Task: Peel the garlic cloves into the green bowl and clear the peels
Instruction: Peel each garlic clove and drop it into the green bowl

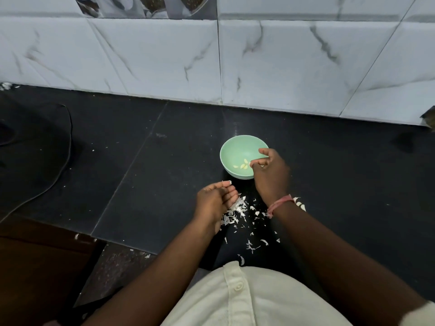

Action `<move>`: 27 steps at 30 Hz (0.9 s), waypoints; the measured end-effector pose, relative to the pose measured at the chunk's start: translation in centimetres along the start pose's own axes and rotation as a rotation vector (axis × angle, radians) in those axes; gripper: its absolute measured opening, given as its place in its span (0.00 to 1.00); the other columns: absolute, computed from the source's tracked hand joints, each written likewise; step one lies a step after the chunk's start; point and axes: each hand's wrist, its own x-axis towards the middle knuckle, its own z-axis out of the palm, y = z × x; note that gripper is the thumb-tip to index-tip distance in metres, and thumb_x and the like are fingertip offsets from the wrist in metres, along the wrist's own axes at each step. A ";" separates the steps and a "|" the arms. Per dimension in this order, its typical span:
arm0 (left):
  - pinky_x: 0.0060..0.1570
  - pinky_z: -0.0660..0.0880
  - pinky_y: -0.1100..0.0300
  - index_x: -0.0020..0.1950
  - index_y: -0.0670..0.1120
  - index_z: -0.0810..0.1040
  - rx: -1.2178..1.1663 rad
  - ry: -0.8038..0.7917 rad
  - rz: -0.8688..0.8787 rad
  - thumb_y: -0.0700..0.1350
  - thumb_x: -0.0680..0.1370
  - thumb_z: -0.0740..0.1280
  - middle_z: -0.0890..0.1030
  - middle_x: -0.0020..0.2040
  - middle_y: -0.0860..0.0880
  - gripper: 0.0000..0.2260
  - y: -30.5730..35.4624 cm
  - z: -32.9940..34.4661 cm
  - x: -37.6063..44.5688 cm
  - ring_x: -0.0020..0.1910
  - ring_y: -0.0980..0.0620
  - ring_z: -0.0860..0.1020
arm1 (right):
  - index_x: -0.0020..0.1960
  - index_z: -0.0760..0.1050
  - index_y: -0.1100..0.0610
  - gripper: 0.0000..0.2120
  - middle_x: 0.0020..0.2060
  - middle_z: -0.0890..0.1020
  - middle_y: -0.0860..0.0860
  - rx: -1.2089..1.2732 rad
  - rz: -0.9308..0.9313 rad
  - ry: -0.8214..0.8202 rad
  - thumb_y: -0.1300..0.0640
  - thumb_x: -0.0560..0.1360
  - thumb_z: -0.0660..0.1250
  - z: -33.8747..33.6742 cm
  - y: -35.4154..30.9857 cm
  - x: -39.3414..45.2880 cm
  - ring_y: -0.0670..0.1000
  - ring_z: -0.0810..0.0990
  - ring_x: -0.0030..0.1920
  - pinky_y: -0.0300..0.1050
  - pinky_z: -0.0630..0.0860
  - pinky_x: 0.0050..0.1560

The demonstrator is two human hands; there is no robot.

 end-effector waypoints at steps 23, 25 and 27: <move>0.42 0.79 0.54 0.50 0.42 0.78 0.048 -0.052 -0.260 0.49 0.83 0.59 0.82 0.50 0.43 0.13 0.4 -3.2 -2.9 0.46 0.46 0.81 | 0.64 0.76 0.60 0.16 0.57 0.83 0.56 -0.276 -0.160 -0.065 0.58 0.81 0.57 1.5 2.8 -12.3 0.57 0.80 0.58 0.50 0.76 0.59; 0.40 0.79 0.54 0.49 0.42 0.77 0.033 -0.081 -0.268 0.54 0.84 0.59 0.81 0.45 0.44 0.16 0.3 -2.8 -2.9 0.42 0.48 0.81 | 0.69 0.74 0.60 0.18 0.63 0.81 0.55 -0.211 -0.188 -0.101 0.58 0.82 0.56 1.3 2.1 -12.8 0.54 0.78 0.64 0.45 0.71 0.66; 0.42 0.80 0.55 0.48 0.42 0.78 0.039 -0.174 -0.309 0.61 0.83 0.58 0.82 0.41 0.43 0.23 0.6 -2.2 -3.1 0.40 0.48 0.82 | 0.72 0.72 0.61 0.23 0.68 0.78 0.56 -0.187 -0.310 -0.206 0.55 0.81 0.53 1.7 1.2 -13.9 0.52 0.74 0.68 0.44 0.67 0.72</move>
